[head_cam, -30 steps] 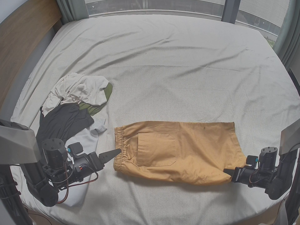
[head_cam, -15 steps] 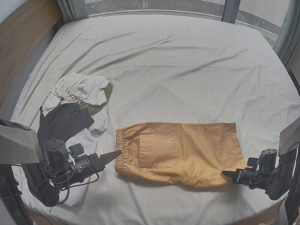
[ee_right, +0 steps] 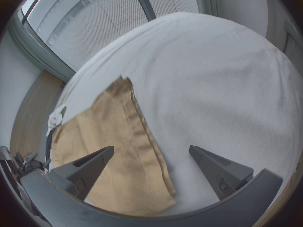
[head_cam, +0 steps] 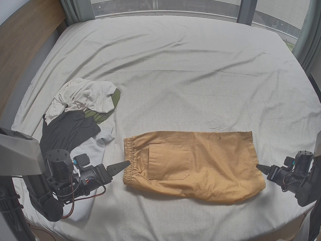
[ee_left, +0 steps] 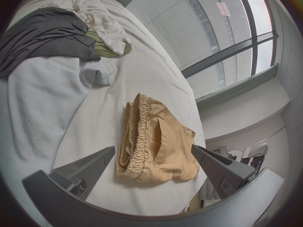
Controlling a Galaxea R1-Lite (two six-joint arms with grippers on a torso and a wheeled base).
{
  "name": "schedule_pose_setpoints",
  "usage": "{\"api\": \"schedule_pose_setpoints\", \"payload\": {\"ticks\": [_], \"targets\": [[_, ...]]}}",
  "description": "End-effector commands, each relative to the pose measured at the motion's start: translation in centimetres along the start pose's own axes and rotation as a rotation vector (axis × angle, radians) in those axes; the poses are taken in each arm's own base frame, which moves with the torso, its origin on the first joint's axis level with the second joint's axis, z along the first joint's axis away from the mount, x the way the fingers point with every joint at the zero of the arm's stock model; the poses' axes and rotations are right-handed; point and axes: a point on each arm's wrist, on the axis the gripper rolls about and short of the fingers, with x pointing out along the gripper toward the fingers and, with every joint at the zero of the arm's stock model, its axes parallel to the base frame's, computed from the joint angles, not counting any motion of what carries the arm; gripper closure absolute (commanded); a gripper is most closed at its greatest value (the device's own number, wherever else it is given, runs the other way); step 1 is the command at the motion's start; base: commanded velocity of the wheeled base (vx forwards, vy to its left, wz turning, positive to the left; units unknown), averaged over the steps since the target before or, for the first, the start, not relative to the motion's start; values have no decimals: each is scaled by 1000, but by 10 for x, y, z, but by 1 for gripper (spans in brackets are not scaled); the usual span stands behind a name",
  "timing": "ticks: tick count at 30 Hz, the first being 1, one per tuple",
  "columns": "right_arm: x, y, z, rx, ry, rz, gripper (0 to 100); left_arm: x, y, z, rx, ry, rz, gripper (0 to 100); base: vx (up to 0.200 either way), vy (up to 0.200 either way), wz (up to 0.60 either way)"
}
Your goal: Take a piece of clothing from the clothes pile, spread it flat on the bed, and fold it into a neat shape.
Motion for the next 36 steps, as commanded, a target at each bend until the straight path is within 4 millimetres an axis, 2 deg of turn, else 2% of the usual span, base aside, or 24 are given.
{"api": "schedule_pose_setpoints", "payload": {"ticks": [1, 4, 5, 6, 7, 8, 11, 12, 13, 15, 17, 21, 28, 36], "targets": [[-13, 17, 48, -54, -212, 147, 0, 0, 0, -1, -2, 6, 0, 0, 0, 0, 0], [-17, 39, 64, -68, -266, 282, 0, 1, 0, -2, -2, 8, 0, 0, 0, 0, 0], [-17, 39, 64, -68, -266, 282, 0, 1, 0, -2, -2, 8, 0, 0, 0, 0, 0], [-21, 60, 72, -80, -290, 382, 0, 2, 2, -4, -2, 18, 5, 0, 0, 0, 0], [-21, 63, 73, -81, -293, 395, 0, 2, 2, -4, -2, 19, 6, 0, 0, 0, 0], [-24, 79, 80, -97, -310, 476, 0, 2, 2, -6, -3, 27, 6, 0, 0, 0, 0], [-22, 107, 90, -131, -326, 615, 0, 3, 2, -8, -2, 33, 8, 0, 0, 0, 0], [-22, 107, 90, -131, -326, 615, 0, 3, 2, -8, -2, 33, 8, 0, 0, 0, 0], [-20, 124, 93, -152, -332, 682, 0, 5, 4, -9, -7, 36, 16, 0, 0, 0, 0], [-18, 138, 96, -167, -342, 735, 0, 7, 7, -10, -8, 39, 26, 0, 0, 0, 0], [-17, 144, 96, -167, -332, 751, 0, 9, 10, -12, -14, 48, 38, 0, 0, 0, 0], [-16, 143, 87, -162, -281, 757, 0, 14, 17, -19, -18, 73, 56, 0, 0, 0, 0], [-18, 138, 95, -143, -295, 762, 0, 34, 30, -27, -2, 104, 67, 0, 0, 0, 0], [-18, 139, 97, -136, -301, 765, 0, 49, 32, -39, 0, 142, 52, 0, 0, 0, 0]]}}
